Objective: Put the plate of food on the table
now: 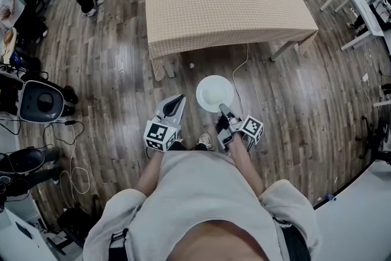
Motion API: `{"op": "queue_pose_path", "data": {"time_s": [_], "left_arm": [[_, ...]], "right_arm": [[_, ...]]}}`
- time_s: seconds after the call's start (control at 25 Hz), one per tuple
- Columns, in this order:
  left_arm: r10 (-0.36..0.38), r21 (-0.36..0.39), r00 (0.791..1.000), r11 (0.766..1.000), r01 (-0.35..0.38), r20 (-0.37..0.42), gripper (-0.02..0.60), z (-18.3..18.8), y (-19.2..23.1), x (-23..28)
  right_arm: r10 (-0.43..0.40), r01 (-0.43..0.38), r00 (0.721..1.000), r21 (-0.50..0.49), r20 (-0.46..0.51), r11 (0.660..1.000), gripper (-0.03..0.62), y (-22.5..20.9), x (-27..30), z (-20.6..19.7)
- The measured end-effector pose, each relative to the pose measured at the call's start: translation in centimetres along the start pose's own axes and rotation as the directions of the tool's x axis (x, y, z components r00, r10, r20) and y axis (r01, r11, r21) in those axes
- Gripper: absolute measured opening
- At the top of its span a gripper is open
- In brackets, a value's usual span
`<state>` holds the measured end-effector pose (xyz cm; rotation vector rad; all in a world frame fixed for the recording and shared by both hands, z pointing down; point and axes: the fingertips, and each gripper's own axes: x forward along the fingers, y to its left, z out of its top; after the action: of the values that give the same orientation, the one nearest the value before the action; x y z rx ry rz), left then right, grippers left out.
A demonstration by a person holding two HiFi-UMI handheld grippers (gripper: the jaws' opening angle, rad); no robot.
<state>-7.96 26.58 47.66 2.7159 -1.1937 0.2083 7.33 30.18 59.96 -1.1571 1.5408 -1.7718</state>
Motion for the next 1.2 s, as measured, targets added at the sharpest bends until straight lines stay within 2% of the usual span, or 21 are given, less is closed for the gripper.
{"op": "queue_pose_path", "data": {"time_s": [0.28, 0.56, 0.68, 0.88, 1.0, 1.2], "left_arm": [[0.036, 0.023, 0.999, 0.999, -0.037, 0.024, 0.011, 1.5, -0.9, 2.3], [0.059, 0.028, 0.998, 0.998, -0.059, 0.01, 0.011, 0.5, -0.7, 3.0], [0.05, 0.033, 0.999, 0.998, -0.051, 0.015, 0.011, 0.7, -0.8, 3.9], [0.031, 0.041, 0.999, 0.999, -0.032, 0.022, 0.011, 1.0, -0.6, 6.0], [0.021, 0.041, 0.999, 0.999, -0.022, 0.028, 0.009, 1.3, 0.0, 7.5], [0.004, 0.038, 0.999, 0.999, -0.005, 0.033, 0.011, 1.8, 1.5, 10.2]], "right_arm": [[0.044, -0.044, 0.999, 0.001, -0.022, 0.999, 0.014, -0.4, -0.6, 2.5], [0.0, 0.0, 1.0, 0.01, -0.026, 1.0, 0.012, -2.0, -1.2, 3.5], [-0.022, 0.022, 0.999, 0.007, -0.025, 1.0, 0.014, -2.2, -1.3, 4.2], [0.042, -0.042, 0.999, 0.012, -0.018, 0.999, 0.015, -1.5, 0.1, 5.8], [0.019, -0.019, 1.0, 0.0, -0.018, 1.0, 0.014, -1.4, 0.9, 6.7], [0.042, -0.042, 0.999, -0.004, -0.01, 0.999, 0.015, -0.8, 3.4, 8.6]]}}
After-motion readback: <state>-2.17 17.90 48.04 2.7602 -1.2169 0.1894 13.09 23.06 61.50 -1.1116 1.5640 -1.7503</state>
